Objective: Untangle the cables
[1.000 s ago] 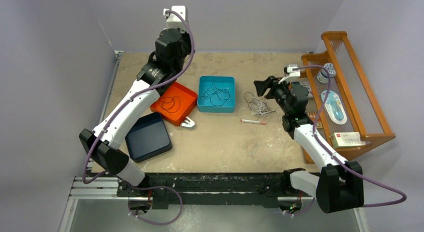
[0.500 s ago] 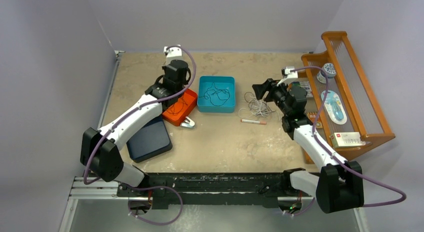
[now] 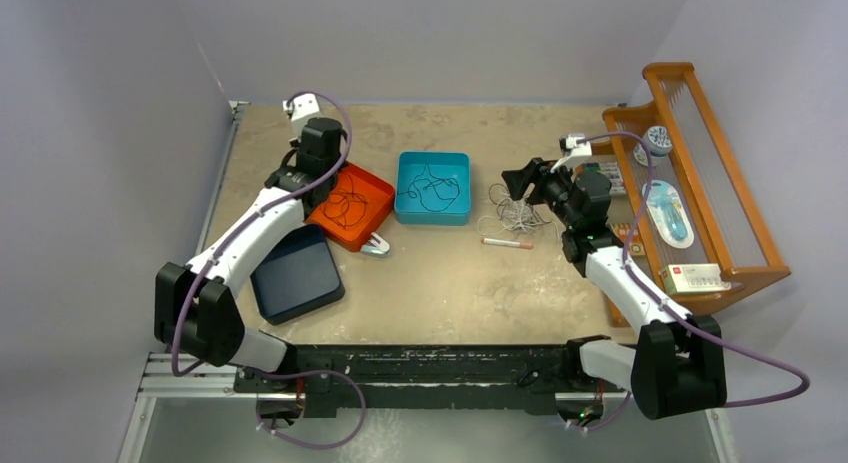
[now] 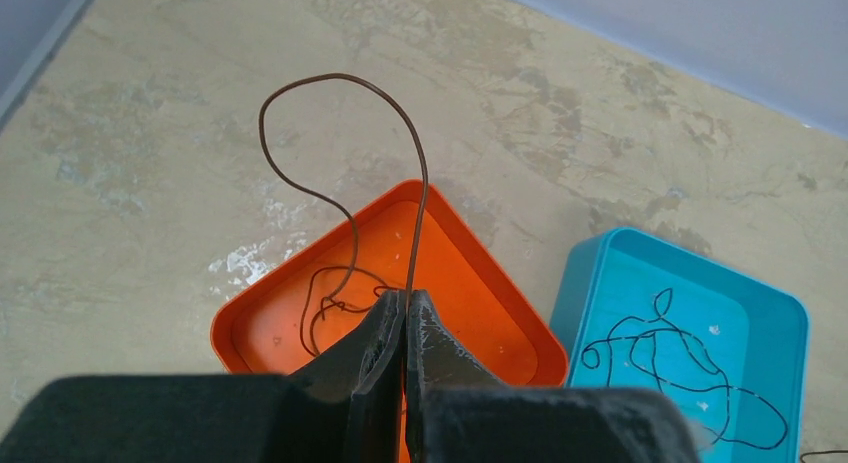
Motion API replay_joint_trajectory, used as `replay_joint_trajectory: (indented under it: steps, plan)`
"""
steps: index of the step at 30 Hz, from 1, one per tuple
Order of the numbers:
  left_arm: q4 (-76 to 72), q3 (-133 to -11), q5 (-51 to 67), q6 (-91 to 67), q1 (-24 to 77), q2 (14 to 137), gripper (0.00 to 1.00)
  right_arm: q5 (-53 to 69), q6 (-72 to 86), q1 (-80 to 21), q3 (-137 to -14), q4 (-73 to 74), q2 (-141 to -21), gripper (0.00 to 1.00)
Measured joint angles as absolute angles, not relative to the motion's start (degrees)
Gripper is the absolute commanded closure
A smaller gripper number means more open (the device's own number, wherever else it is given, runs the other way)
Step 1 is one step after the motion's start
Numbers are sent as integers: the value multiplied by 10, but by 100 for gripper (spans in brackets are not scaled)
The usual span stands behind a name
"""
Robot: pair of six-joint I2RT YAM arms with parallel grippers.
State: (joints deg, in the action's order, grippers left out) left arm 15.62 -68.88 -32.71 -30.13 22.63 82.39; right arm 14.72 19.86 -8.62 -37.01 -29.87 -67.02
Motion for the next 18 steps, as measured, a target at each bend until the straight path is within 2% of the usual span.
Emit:
replay_joint_trajectory:
  steps: [12, 18]
  plan:
    - [145, -633, -167, -333, 200, 914, 100, 162, 202, -86, -370, -299, -684, 34]
    - [138, -597, -142, -352, 200, 922, 100, 163, 206, -86, -370, -300, -694, 34]
